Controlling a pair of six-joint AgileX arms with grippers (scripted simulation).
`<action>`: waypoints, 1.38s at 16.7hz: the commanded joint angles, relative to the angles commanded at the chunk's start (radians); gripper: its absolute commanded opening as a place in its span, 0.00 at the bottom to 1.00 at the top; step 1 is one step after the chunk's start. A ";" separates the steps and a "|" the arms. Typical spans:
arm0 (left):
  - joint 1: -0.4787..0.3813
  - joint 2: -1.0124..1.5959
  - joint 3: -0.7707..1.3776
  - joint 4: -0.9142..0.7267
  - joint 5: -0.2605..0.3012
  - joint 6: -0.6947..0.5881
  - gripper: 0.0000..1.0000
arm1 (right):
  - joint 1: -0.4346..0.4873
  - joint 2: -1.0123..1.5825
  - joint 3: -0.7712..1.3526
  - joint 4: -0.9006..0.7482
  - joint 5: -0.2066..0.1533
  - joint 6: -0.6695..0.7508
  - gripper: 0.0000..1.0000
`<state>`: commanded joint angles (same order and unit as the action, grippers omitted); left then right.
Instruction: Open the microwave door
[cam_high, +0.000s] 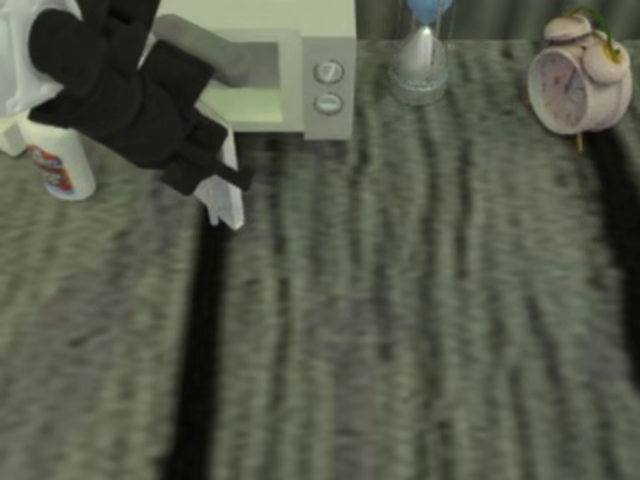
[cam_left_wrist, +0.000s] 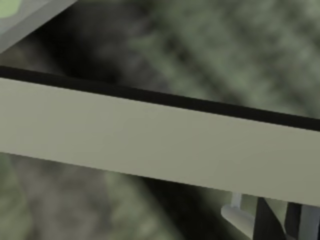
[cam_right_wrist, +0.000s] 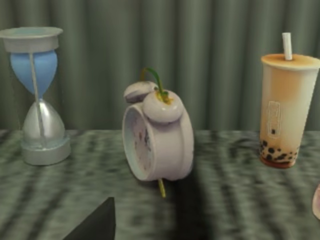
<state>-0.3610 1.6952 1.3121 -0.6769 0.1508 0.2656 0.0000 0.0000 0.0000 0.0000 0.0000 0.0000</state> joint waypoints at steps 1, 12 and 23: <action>0.000 0.000 0.000 0.000 0.000 0.000 0.00 | 0.000 0.000 0.000 0.000 0.000 0.000 1.00; 0.018 -0.010 -0.010 -0.009 0.031 0.049 0.00 | 0.000 0.000 0.000 0.000 0.000 0.000 1.00; 0.074 -0.040 -0.040 -0.037 0.097 0.183 0.00 | 0.000 0.000 0.000 0.000 0.000 0.000 1.00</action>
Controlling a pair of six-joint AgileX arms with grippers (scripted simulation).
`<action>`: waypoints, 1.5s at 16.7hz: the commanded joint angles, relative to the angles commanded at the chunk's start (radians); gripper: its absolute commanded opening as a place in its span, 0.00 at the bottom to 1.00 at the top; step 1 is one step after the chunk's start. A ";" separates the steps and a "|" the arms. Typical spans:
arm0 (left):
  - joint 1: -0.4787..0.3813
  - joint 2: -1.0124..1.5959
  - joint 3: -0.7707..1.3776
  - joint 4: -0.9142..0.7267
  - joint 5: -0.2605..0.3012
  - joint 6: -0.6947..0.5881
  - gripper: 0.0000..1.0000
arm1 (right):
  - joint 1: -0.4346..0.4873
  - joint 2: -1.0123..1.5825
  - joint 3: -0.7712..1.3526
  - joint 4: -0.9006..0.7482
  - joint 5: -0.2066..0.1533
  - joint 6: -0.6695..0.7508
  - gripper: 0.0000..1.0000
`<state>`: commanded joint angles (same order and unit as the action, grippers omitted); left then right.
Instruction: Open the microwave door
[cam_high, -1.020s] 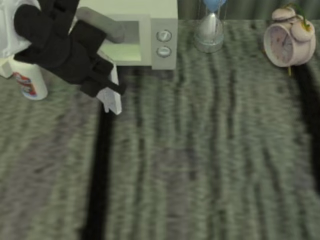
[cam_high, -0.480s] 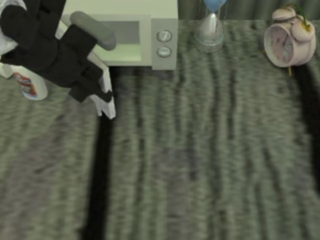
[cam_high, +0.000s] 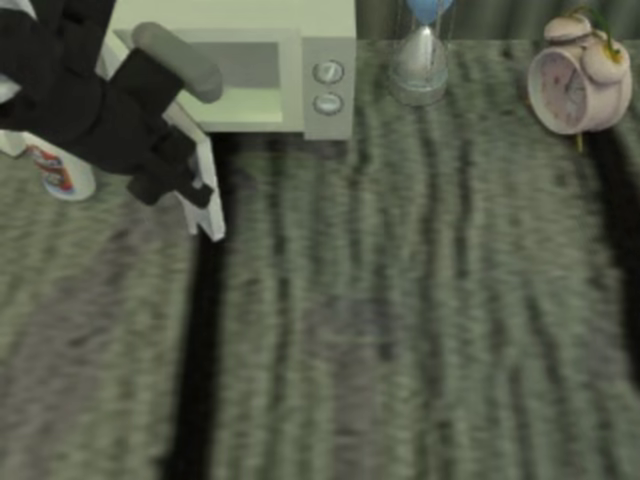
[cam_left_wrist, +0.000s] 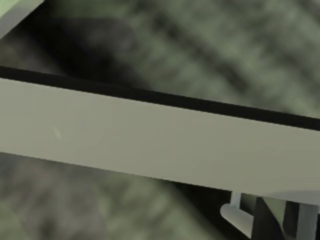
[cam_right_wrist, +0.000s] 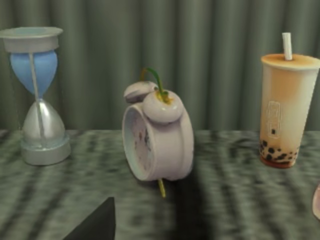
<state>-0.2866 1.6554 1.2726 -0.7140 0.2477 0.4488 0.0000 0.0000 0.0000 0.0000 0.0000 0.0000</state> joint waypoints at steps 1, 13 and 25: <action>0.000 0.000 0.000 0.000 0.000 0.000 0.00 | 0.000 0.000 0.000 0.000 0.000 0.000 1.00; 0.000 0.000 0.000 0.000 0.000 0.000 0.00 | 0.000 0.000 0.000 0.000 0.000 0.000 1.00; 0.019 -0.001 -0.002 -0.017 0.025 0.056 0.00 | 0.000 0.000 0.000 0.000 0.000 0.000 1.00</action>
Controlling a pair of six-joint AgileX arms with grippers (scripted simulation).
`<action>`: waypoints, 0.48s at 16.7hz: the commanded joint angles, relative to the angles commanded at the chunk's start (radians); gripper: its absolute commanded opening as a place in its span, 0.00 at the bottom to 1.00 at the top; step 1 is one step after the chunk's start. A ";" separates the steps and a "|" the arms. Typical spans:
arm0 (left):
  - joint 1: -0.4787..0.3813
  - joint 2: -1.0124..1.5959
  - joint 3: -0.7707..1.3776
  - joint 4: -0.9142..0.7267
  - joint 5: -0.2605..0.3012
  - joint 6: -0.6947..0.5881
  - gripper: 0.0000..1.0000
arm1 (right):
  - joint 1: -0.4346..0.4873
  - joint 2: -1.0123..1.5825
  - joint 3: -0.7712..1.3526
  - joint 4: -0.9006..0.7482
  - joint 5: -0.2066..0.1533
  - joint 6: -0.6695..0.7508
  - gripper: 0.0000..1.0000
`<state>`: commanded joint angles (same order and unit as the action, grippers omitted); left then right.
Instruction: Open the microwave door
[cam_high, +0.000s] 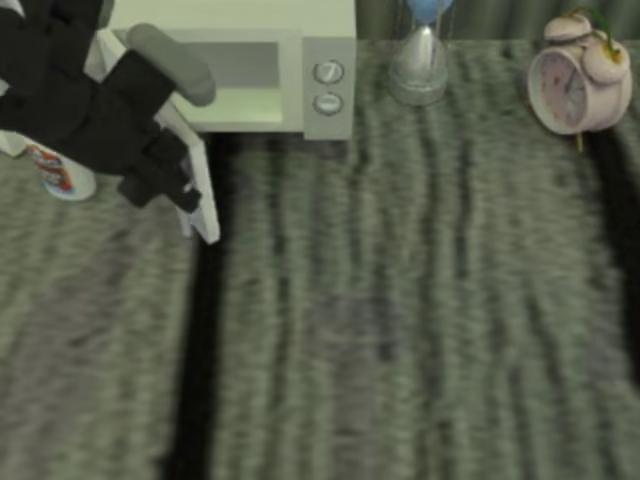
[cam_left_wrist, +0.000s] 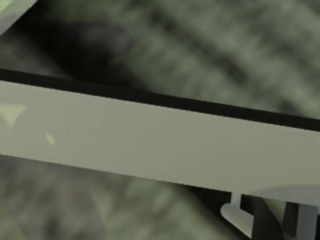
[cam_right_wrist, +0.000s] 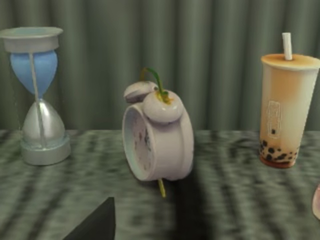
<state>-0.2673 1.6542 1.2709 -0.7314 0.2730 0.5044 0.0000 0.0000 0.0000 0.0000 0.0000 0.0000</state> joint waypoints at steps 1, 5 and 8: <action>0.012 -0.001 -0.001 -0.009 0.010 0.025 0.00 | 0.000 0.000 0.000 0.000 0.000 0.000 1.00; 0.056 -0.009 -0.006 -0.043 0.058 0.127 0.00 | 0.000 0.000 0.000 0.000 0.000 0.000 1.00; 0.067 -0.013 -0.007 -0.050 0.070 0.152 0.00 | 0.000 0.000 0.000 0.000 0.000 0.000 1.00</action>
